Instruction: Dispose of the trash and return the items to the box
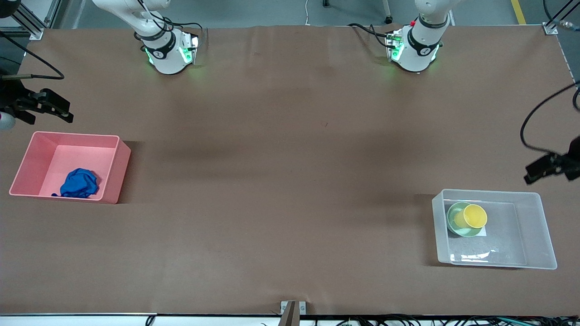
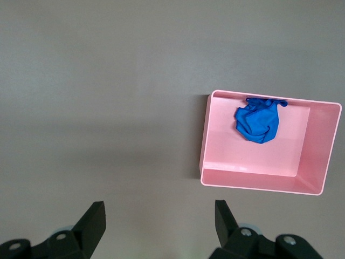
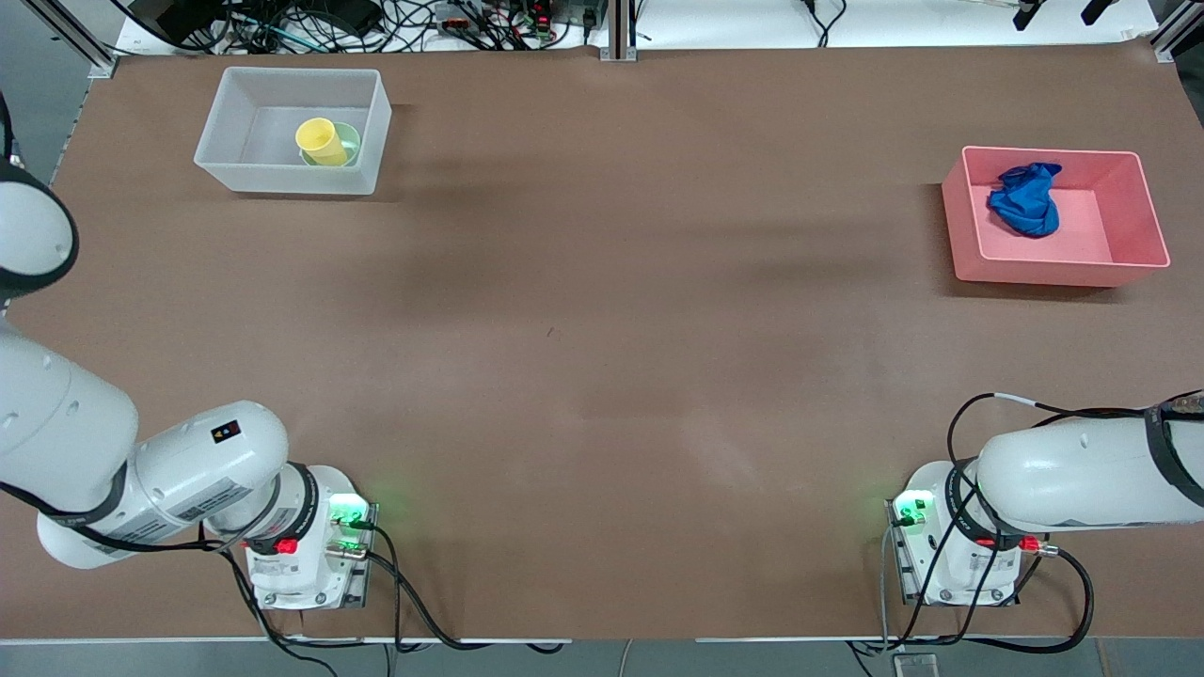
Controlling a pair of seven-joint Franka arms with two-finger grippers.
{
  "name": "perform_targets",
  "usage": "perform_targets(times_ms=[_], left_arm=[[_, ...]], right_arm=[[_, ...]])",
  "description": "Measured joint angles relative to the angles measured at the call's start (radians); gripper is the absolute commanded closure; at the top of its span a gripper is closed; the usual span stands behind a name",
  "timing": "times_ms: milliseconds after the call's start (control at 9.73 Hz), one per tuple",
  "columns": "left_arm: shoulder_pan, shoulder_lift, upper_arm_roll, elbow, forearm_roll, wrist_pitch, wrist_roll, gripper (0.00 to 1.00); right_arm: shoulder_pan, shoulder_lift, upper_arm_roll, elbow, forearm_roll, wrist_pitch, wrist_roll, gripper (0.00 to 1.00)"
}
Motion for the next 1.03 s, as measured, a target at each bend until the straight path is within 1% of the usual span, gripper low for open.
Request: perform_targets(times_ms=[103, 308, 411, 617, 822, 925, 1028], left_arm=[[0.000, -0.041, 0.000, 0.000, -0.049, -0.033, 0.001, 0.00], [-0.010, -0.107, 0.003, 0.000, -0.091, -0.063, 0.008, 0.00], [-0.066, -0.125, 0.041, -0.002, -0.092, -0.072, 0.009, 0.00], [-0.269, -0.136, 0.229, -0.005, -0.093, -0.124, 0.011, 0.00], [-0.372, -0.153, 0.316, -0.034, -0.094, -0.168, 0.014, 0.00], [-0.418, -0.183, 0.358, -0.073, -0.101, -0.174, 0.014, 0.00], [-0.437, -0.221, 0.379, -0.116, -0.115, -0.176, 0.014, 0.00]], right_arm=[[0.000, 0.000, -0.001, 0.000, 0.000, 0.000, 0.000, 0.10], [0.000, 0.001, -0.001, 0.000, 0.000, 0.000, 0.000, 0.10], [0.000, 0.001, -0.001, 0.000, 0.000, 0.000, 0.000, 0.10], [0.000, 0.001, -0.001, 0.000, 0.000, 0.000, 0.000, 0.10], [0.000, 0.001, -0.001, 0.000, 0.000, 0.000, 0.000, 0.10], [0.000, 0.001, -0.002, 0.000, 0.000, 0.000, 0.000, 0.10], [0.000, 0.001, -0.002, 0.000, 0.000, 0.000, 0.000, 0.09]])
